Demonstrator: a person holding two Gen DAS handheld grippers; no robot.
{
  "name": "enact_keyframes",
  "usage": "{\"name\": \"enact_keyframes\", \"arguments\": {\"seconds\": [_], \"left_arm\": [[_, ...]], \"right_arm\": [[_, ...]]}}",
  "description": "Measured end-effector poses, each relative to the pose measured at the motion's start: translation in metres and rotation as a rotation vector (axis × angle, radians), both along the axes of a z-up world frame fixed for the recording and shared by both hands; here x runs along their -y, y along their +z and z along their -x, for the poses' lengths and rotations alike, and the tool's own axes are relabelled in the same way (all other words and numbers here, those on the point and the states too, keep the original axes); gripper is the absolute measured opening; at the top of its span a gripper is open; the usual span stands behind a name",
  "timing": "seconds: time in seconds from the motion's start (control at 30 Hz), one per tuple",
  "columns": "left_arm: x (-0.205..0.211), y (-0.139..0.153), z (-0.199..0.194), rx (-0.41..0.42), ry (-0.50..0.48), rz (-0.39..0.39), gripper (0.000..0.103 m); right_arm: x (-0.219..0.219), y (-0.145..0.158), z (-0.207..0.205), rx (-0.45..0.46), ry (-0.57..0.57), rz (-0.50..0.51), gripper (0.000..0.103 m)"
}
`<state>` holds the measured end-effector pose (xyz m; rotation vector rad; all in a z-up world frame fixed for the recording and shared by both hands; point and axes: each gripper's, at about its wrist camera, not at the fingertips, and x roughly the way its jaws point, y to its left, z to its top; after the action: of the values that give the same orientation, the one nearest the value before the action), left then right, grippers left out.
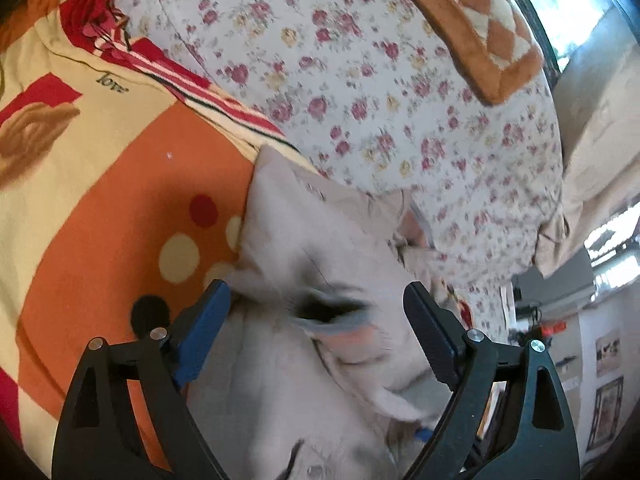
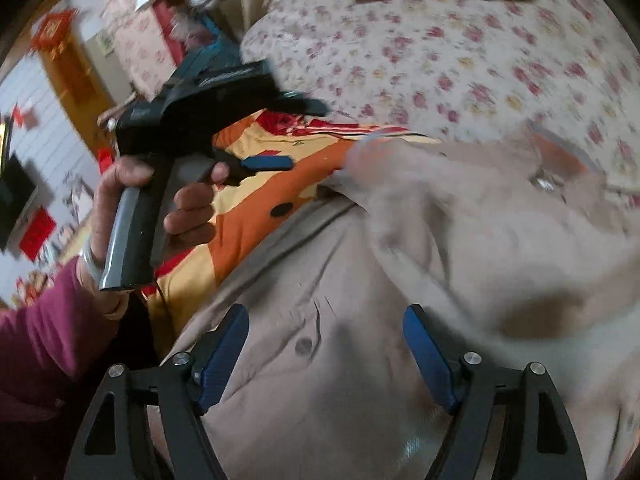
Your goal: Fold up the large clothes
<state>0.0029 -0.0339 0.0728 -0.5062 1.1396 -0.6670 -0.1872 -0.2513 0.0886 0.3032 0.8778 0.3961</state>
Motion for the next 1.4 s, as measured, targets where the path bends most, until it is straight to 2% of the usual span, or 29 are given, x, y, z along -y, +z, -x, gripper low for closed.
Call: {"name": "enact_keyframes", "arguments": {"seconds": [0.1, 0.3, 0.43, 0.47, 0.5, 0.57, 0.67, 0.7, 0.73, 0.8, 0.87, 0.93, 1.0, 1.03, 1.1, 1.13, 1.17, 1.2, 1.23, 1.27, 1.3, 1.4], "left_arm": [[0.003, -0.001, 0.012, -0.002, -0.039, 0.003, 0.090], [0.031, -0.012, 0.028, -0.003, -0.099, -0.080, 0.090], [0.057, -0.016, 0.039, 0.051, -0.130, -0.170, 0.090], [0.062, -0.016, 0.041, 0.071, -0.135, -0.192, 0.080], [0.068, -0.017, 0.044, 0.093, -0.150, -0.217, 0.059], [0.081, -0.016, 0.047, 0.142, -0.188, -0.270, 0.041], [0.085, 0.001, 0.046, 0.192, -0.171, -0.233, 0.032], [0.086, 0.011, 0.042, 0.207, -0.165, -0.202, 0.019], [0.085, 0.030, 0.039, 0.260, -0.140, -0.166, 0.013], [0.077, 0.055, 0.035, 0.358, -0.081, -0.139, 0.012], [0.068, 0.071, 0.028, 0.425, -0.029, -0.113, 0.012], [0.062, 0.066, 0.018, 0.422, 0.002, -0.131, 0.012], [0.059, 0.045, 0.005, 0.376, 0.026, -0.204, 0.012], [0.058, 0.037, -0.001, 0.341, 0.018, -0.215, 0.012], [0.055, 0.022, -0.013, 0.219, -0.014, -0.173, 0.015], [0.052, 0.014, -0.020, 0.144, -0.028, -0.146, 0.020], [0.051, 0.011, -0.023, 0.109, -0.033, -0.130, 0.044], [0.049, 0.009, -0.022, 0.089, -0.030, -0.118, 0.074], [0.044, 0.006, -0.023, 0.068, -0.009, -0.088, 0.082], [0.041, 0.007, -0.016, 0.061, 0.003, -0.075, 0.087], [0.040, 0.006, -0.014, 0.050, 0.003, -0.071, 0.087], [0.049, 0.003, -0.003, 0.026, -0.050, -0.153, 0.087]], "right_arm": [[0.019, -0.005, 0.016, -0.020, -0.076, -0.010, 0.084], [0.054, -0.004, 0.048, -0.050, -0.237, -0.054, 0.085], [0.074, -0.006, 0.065, -0.070, -0.320, -0.085, 0.086], [0.077, -0.007, 0.067, -0.077, -0.331, -0.084, 0.086], [0.080, -0.008, 0.070, -0.082, -0.344, -0.077, 0.086], [0.085, -0.008, 0.078, -0.083, -0.375, -0.040, 0.086], [0.093, -0.010, 0.088, -0.084, -0.413, 0.049, 0.086], [0.097, -0.012, 0.090, -0.091, -0.432, 0.085, 0.086], [0.102, -0.015, 0.092, -0.107, -0.462, 0.127, 0.086], [0.113, -0.021, 0.092, -0.134, -0.516, 0.189, 0.086], [0.125, -0.029, 0.086, -0.157, -0.558, 0.235, 0.086], [0.135, -0.035, 0.075, -0.167, -0.580, 0.275, 0.086], [0.142, -0.046, 0.058, -0.188, -0.578, 0.351, 0.086], [0.144, -0.052, 0.050, -0.222, -0.586, 0.420, 0.086], [0.146, -0.054, 0.044, -0.253, -0.589, 0.463, 0.086], [0.147, -0.051, 0.048, -0.229, -0.584, 0.421, 0.086], [0.147, -0.047, 0.052, -0.208, -0.581, 0.376, 0.086], [0.147, -0.044, 0.056, -0.194, -0.579, 0.334, 0.086], [0.148, -0.043, 0.060, -0.190, -0.579, 0.303, 0.086], [0.148, -0.043, 0.061, -0.191, -0.583, 0.299, 0.086], [0.149, -0.043, 0.064, -0.194, -0.593, 0.300, 0.086], [0.149, -0.045, 0.067, -0.197, -0.598, 0.272, 0.086]]}}
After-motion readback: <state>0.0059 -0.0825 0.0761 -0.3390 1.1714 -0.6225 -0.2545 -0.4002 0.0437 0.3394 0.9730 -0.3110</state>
